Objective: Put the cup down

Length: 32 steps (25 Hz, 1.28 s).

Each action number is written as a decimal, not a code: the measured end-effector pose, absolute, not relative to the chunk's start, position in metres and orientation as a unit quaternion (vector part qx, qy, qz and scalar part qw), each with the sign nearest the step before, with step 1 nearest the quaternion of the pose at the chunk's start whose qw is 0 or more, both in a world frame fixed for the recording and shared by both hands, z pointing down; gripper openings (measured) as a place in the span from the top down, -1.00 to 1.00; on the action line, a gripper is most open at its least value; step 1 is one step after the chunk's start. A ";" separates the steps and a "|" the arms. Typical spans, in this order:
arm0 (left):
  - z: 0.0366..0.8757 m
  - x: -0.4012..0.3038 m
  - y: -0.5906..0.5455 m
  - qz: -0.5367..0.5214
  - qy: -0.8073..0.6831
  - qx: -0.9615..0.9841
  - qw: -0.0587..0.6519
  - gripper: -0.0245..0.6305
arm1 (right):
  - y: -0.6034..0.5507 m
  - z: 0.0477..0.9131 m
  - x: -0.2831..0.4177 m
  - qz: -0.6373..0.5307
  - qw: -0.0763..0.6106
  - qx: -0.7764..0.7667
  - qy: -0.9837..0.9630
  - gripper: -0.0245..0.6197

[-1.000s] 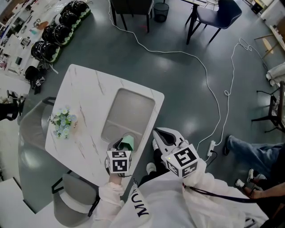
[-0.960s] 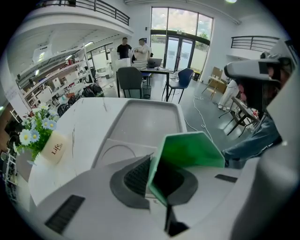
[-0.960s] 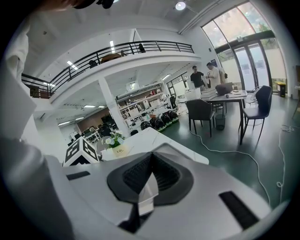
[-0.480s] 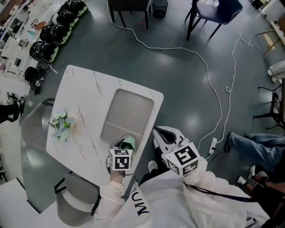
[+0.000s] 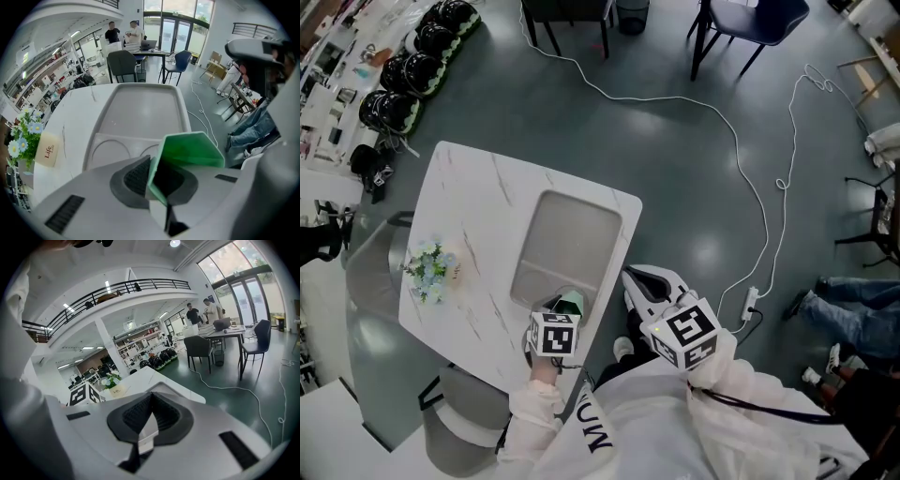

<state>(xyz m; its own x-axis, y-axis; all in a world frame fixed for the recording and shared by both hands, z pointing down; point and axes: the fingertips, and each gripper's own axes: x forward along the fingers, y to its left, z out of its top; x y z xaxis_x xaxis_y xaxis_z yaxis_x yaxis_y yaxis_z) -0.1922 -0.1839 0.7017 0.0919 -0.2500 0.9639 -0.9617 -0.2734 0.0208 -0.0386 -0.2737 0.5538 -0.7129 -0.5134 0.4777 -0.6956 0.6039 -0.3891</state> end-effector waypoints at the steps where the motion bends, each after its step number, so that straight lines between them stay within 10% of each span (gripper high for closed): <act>1: 0.702 -0.192 -0.184 0.481 -0.472 0.638 0.372 0.85 | -0.275 0.554 -0.038 0.284 0.161 0.343 -0.881 0.90; 32: 0.709 -0.190 -0.186 0.494 -0.454 0.624 0.400 0.85 | -0.276 0.566 -0.038 0.301 0.174 0.340 -0.874 0.90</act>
